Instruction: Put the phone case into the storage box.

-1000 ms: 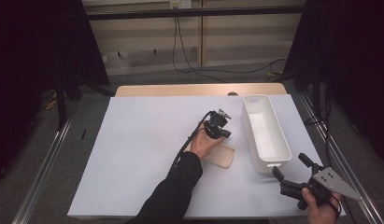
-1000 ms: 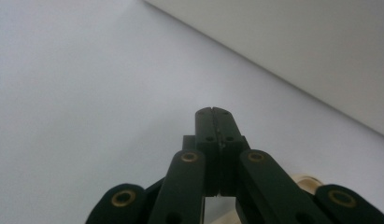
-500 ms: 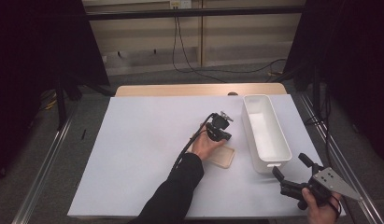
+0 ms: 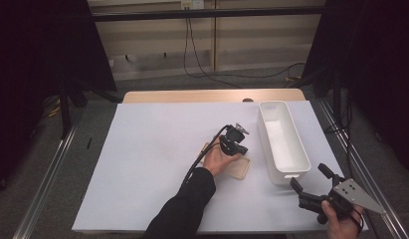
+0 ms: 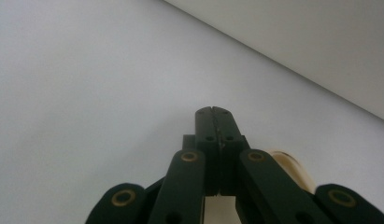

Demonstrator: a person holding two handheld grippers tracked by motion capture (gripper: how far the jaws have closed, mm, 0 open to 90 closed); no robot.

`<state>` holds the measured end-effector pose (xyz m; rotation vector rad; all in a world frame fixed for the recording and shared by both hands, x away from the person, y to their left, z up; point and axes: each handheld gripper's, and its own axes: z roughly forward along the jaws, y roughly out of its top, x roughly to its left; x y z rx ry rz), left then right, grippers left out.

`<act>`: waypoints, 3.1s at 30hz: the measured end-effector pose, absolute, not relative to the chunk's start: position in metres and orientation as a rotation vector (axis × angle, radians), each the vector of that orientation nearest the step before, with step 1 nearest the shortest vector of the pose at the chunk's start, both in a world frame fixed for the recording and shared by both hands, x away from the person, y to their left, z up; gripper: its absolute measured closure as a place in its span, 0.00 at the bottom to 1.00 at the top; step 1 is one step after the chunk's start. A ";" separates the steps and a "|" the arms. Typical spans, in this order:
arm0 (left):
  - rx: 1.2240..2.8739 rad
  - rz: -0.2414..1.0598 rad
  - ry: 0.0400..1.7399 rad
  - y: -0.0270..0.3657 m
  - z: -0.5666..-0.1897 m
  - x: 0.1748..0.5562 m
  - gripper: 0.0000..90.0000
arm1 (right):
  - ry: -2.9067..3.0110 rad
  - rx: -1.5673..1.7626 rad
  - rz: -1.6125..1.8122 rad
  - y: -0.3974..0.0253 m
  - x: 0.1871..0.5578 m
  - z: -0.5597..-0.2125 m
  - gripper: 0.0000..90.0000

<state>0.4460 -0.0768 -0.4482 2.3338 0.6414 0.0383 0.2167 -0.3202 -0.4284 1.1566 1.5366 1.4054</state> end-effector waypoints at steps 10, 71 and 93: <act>2.320 0.034 0.604 -0.065 -0.450 0.434 1.00 | 1.536 1.158 1.402 -0.321 0.216 -0.428 0.00; 2.384 0.022 0.487 -0.029 -0.445 0.406 1.00 | 1.534 1.161 1.396 -0.320 0.216 -0.429 0.00; 2.396 -0.014 0.516 -0.012 -0.443 0.400 1.00 | 1.539 1.160 1.393 -0.321 0.216 -0.429 0.00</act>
